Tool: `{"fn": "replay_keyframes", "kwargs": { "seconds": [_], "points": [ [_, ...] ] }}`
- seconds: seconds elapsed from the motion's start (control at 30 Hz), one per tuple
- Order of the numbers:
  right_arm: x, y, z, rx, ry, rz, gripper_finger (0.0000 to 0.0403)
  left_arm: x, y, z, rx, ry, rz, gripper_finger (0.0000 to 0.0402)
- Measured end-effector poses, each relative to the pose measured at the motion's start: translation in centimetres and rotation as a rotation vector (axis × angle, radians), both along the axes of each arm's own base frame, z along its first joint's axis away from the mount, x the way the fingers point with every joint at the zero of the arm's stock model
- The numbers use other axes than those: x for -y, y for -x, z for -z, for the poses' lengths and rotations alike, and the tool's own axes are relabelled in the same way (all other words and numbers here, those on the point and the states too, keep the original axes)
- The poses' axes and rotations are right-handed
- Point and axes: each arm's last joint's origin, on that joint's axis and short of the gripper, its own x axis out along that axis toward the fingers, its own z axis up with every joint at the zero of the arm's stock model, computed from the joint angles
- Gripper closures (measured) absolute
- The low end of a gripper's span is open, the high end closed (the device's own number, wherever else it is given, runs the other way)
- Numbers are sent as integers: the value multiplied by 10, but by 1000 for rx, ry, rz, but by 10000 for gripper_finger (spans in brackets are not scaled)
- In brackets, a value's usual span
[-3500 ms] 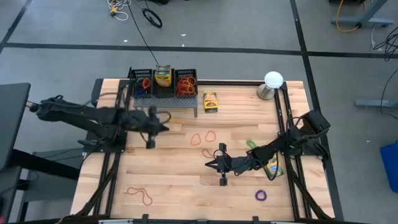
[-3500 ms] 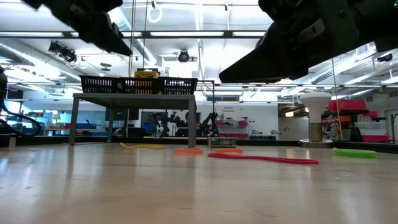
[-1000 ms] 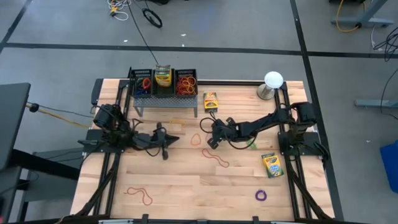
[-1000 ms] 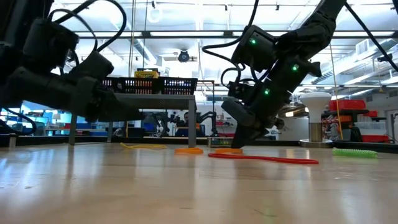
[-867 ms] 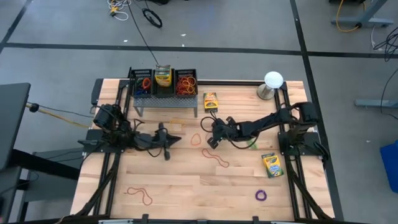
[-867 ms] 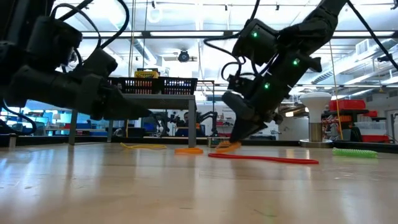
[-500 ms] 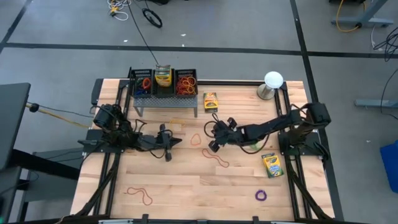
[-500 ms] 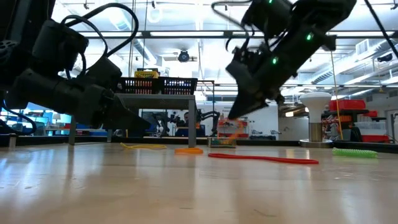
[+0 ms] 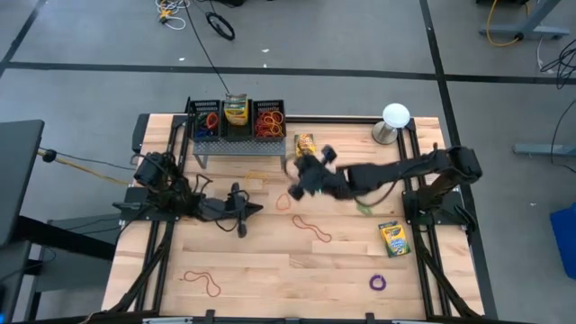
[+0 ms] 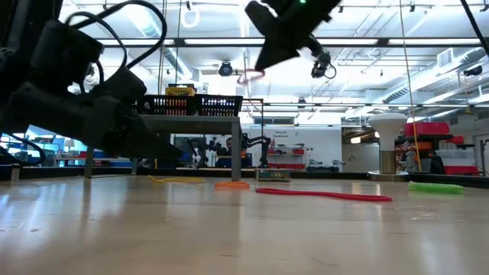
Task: Pick & Place Office Desk Supplies
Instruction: Put the right orange rubber band into the right black bin
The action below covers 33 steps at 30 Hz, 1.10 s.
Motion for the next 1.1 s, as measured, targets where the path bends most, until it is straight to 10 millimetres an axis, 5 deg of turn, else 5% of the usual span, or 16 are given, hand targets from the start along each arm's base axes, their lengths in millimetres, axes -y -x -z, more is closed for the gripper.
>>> {"fn": "replay_keyframes", "kwargs": {
  "seconds": [0.23,0.53,0.93,1.1],
  "points": [
    [66,-10,-36,111,55,60,399,5,1,0,-5,-33,32,390],
    [137,-47,-26,90,31,54,399,6,-1,-1,1,-33,28,390],
    [166,-70,5,39,8,32,396,6,-4,-2,3,-50,37,390],
    [167,-74,9,52,14,38,362,7,-4,-2,1,-58,39,390]
  ]
}}
